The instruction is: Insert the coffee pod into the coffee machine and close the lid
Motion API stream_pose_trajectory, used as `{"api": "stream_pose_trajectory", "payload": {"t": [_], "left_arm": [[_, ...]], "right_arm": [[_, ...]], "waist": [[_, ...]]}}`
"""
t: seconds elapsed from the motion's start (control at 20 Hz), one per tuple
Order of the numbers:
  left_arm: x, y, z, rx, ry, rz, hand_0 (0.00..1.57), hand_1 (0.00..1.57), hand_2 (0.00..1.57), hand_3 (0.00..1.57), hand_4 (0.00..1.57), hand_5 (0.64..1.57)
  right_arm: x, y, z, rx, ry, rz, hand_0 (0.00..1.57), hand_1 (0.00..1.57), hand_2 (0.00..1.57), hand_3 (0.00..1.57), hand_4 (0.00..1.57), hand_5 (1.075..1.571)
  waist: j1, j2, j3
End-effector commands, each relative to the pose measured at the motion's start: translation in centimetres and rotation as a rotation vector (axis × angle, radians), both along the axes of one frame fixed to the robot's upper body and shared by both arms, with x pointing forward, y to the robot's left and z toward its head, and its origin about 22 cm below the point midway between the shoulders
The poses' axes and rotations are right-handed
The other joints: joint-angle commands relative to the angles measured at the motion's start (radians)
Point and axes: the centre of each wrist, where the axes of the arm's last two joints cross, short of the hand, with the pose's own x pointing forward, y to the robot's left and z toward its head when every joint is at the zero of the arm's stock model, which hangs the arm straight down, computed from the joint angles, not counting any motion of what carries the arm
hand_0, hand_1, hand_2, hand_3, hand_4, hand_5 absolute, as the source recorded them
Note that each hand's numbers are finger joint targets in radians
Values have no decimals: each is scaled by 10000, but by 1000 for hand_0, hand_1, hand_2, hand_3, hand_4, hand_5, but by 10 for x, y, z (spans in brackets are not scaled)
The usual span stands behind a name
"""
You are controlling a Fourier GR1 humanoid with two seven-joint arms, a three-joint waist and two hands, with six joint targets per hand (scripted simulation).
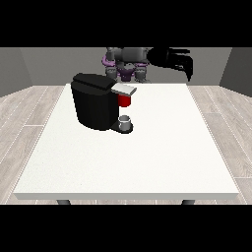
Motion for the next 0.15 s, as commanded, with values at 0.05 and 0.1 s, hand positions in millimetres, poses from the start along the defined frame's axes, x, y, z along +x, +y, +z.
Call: {"api": "stream_pose_trajectory", "payload": {"t": [0.05, 0.1], "left_arm": [[-12, 53, -44, -307, 849, 1289, 0, 0, 0, 0, 266, 1571], [-5, 37, -28, -317, 680, 1327, 0, 0, 0, 0, 266, 1571]], "right_arm": [[-25, 47, -49, 197, 326, 1638, 0, 0, 0, 0, 263, 1571], [-20, 47, -55, 276, 418, 1654, 0, 0, 0, 0, 259, 1571]], "waist": [[-1335, -945, -9], [-1372, -840, -4]]}}
